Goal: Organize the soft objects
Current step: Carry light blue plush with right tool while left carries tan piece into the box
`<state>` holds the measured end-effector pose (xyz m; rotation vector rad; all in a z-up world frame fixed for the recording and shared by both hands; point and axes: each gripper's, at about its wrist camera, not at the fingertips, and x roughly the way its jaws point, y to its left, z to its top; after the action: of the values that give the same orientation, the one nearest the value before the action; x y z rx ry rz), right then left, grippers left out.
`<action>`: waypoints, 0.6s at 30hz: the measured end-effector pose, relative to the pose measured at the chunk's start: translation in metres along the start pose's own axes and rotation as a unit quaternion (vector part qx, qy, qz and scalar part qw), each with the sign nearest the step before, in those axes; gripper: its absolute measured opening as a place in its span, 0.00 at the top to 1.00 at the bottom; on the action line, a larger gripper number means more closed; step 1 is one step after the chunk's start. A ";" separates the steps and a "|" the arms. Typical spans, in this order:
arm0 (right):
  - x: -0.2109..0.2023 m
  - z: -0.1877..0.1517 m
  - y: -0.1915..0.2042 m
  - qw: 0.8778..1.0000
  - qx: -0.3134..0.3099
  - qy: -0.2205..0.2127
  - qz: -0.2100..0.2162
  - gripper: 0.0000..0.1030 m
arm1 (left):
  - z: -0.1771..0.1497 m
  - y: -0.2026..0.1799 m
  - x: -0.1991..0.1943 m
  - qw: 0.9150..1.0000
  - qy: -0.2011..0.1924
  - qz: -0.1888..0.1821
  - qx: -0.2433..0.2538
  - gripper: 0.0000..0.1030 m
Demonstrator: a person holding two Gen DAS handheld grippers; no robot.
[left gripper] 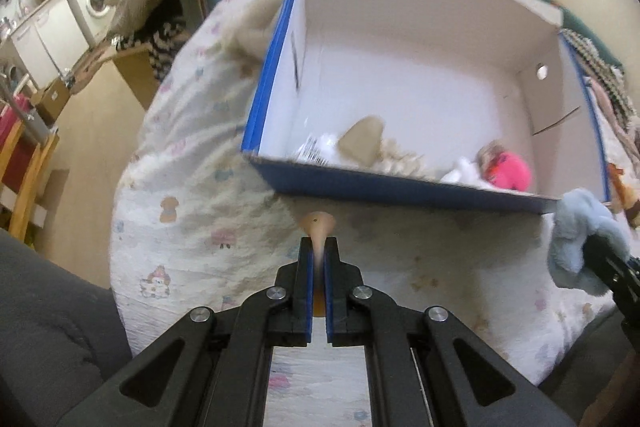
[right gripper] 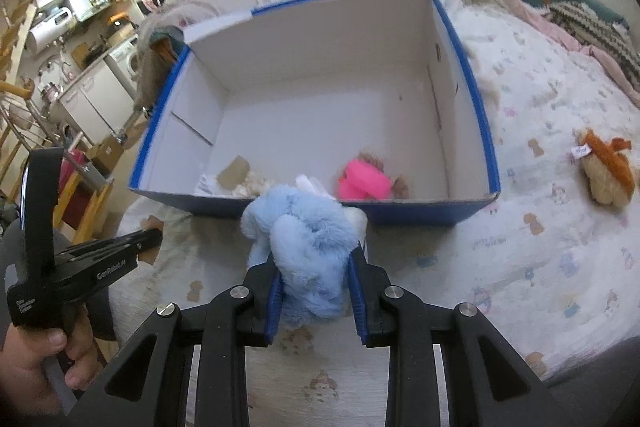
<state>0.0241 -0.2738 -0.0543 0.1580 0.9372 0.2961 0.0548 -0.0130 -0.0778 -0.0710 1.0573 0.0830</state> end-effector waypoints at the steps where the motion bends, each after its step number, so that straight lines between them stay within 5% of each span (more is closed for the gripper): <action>1: -0.003 0.001 0.001 1.000 -0.002 -0.008 0.001 0.71 | -0.001 -0.017 -0.011 1.000 -0.006 -0.003 -0.001 0.96; 9: -0.027 0.012 -0.008 0.996 0.045 -0.060 0.041 0.71 | 0.023 -0.028 -0.039 0.999 -0.047 -0.026 0.011 0.96; 18: -0.029 0.048 -0.025 0.995 0.055 -0.077 0.032 0.71 | 0.079 -0.038 -0.047 0.995 -0.093 -0.025 0.035 0.96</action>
<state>0.0521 -0.3071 -0.0107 0.3078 0.7966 0.2872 0.1041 -0.0442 0.0029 -0.0269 0.8713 0.0067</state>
